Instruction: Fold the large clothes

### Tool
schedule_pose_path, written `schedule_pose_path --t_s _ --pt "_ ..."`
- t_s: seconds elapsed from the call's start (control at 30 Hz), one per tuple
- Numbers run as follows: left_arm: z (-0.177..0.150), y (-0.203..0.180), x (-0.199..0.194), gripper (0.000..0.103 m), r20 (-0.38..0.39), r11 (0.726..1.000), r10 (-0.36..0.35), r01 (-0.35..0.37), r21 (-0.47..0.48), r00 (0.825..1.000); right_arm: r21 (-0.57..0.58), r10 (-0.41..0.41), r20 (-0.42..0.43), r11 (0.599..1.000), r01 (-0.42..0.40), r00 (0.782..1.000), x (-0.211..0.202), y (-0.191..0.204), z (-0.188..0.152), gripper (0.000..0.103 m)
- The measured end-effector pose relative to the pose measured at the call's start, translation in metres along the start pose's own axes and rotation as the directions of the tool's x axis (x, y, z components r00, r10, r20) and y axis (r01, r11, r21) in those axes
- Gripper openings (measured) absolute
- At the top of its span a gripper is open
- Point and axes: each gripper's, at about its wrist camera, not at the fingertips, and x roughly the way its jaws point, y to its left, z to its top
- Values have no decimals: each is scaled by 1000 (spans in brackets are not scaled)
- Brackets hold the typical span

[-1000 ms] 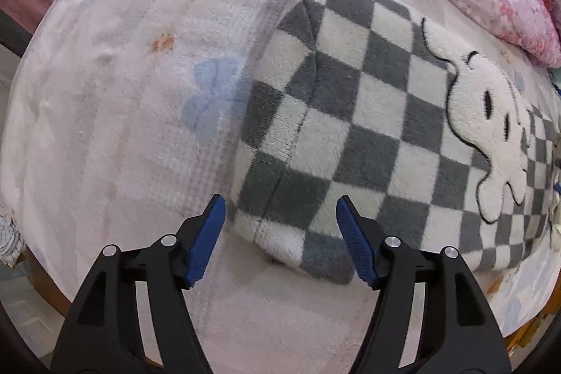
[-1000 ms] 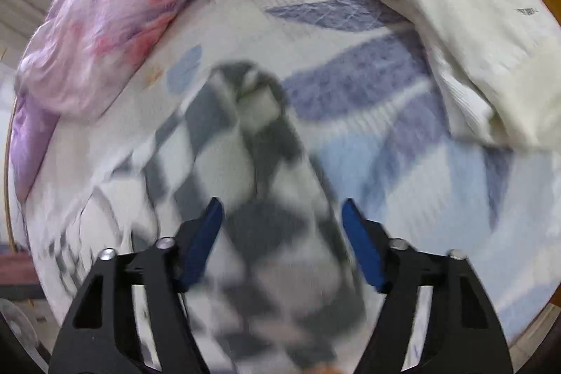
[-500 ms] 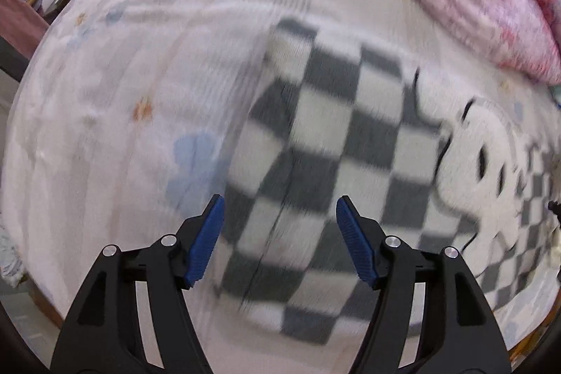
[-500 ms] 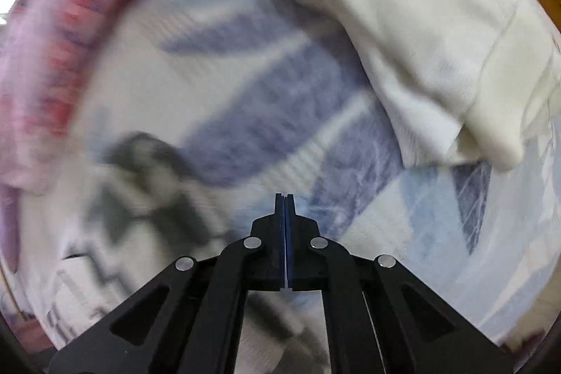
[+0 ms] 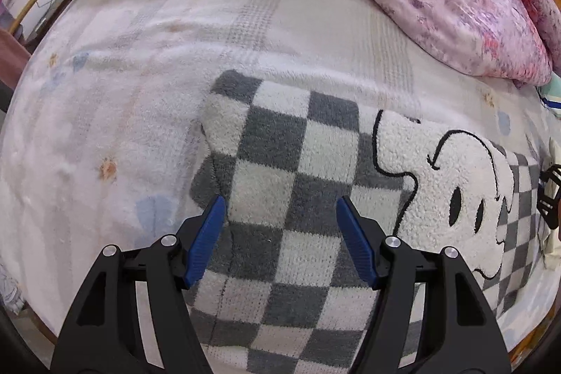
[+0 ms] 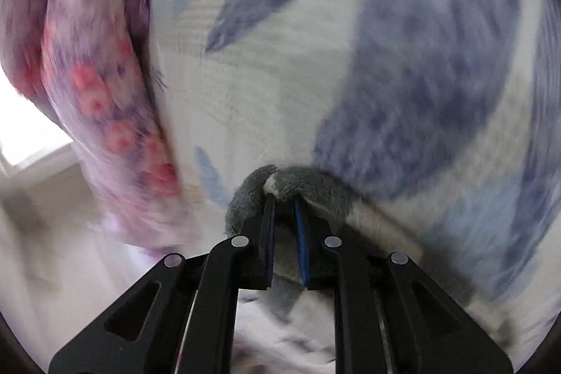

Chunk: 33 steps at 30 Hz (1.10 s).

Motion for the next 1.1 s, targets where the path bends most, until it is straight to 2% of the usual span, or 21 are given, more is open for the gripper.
schedule_pose_path --t_s 0.07,0.1,0.13,0.17,0.23,0.3,0.37,0.4,0.47,0.53,0.63,0.7,0.73,0.8,0.83,0.87,0.9,0.97,1.03,1.07,1.1 --pt "0 0 3 67 -9 1000 0 0 -5 1000 61 78 -6 995 -78 997 -9 -15 2 15" --pt "0 1 5 67 -12 1000 6 -6 -6 1000 106 126 0 986 -126 992 -13 -24 2 22" --pt "0 2 6 67 -14 1000 11 -11 -8 1000 137 161 0 978 -159 987 -17 -30 1 34" --pt "1 4 6 67 -14 1000 12 -12 -13 1000 170 218 13 961 -217 976 -22 -37 2 67" --pt "2 8 9 67 -20 999 15 -16 -28 1000 163 256 46 952 -260 966 -31 -40 3 73" --pt "4 10 10 67 -21 999 25 -26 -29 999 138 215 26 966 -216 976 -31 -31 6 74" --pt "7 10 11 67 -8 999 25 -25 -24 1000 87 154 6 984 -154 988 -21 -14 7 69" --pt "9 10 11 67 -7 999 25 -25 -26 1000 51 87 18 995 -88 996 -20 -5 6 47" --pt "13 10 15 67 -18 999 21 -22 -38 1000 -27 7 56 1000 -5 998 -26 10 -2 15" --pt "17 9 14 67 -17 999 23 -24 -35 1000 -137 -64 112 987 79 992 -42 30 -10 14" --pt "25 4 10 67 13 999 31 -31 -15 999 -307 -220 193 912 272 956 -61 57 -33 14" --pt "31 2 11 67 17 999 30 -29 -14 999 -343 -278 216 876 339 936 -69 61 -45 22" --pt "33 2 12 67 17 999 40 -39 -16 999 -351 -339 283 834 426 897 -78 67 -54 25" --pt "39 2 14 67 21 997 70 -70 -13 997 -375 -412 464 711 595 784 -93 83 -74 26" --pt "42 2 15 67 37 998 70 -69 -10 997 -416 -374 496 690 593 783 -98 92 -83 26" --pt "45 3 17 67 47 998 60 -59 -10 997 -518 -283 437 697 496 854 -99 96 -93 19" --pt "49 5 22 67 60 999 45 -44 -13 997 -575 -297 387 662 481 873 -85 103 -97 6" --pt "58 9 51 67 34 997 76 -75 -23 997 -664 -383 358 537 520 852 -49 104 -108 4" --pt "62 13 88 68 2 993 114 -114 -22 993 -668 -504 397 414 618 767 -7 87 -104 0" --pt "61 14 95 72 19 993 113 -113 -30 993 -653 -499 433 401 643 751 5 77 -97 0" --pt "61 14 96 72 29 993 114 -113 -33 993 -648 -473 436 426 632 766 4 74 -94 0"
